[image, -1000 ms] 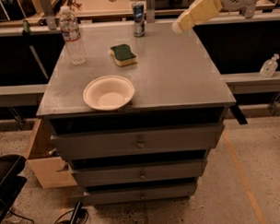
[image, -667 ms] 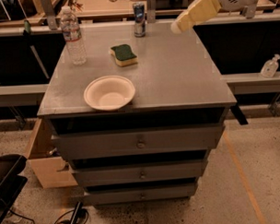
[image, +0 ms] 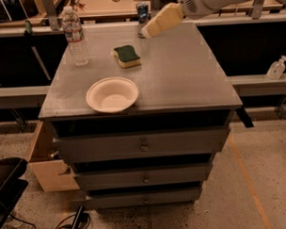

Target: Pick sponge

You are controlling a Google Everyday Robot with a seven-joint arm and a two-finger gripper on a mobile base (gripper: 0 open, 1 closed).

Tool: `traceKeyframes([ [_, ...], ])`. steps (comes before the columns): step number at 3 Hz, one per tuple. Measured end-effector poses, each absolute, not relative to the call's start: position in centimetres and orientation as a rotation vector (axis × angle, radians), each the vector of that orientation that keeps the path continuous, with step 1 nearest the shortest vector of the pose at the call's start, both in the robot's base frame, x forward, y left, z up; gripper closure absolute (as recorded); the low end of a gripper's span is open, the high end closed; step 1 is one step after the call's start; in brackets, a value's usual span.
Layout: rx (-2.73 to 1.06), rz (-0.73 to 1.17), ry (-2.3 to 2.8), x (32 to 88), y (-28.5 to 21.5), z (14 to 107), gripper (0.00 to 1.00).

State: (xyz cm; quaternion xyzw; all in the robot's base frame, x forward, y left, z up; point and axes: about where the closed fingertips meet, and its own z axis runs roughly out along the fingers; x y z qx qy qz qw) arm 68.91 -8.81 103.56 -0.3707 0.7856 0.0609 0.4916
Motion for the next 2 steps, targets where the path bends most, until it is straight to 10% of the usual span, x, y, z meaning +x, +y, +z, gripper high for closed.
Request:
traceKeyframes([
  [2, -0.888, 0.296, 1.988, 75.2, -0.1, 97.7, 0.0],
])
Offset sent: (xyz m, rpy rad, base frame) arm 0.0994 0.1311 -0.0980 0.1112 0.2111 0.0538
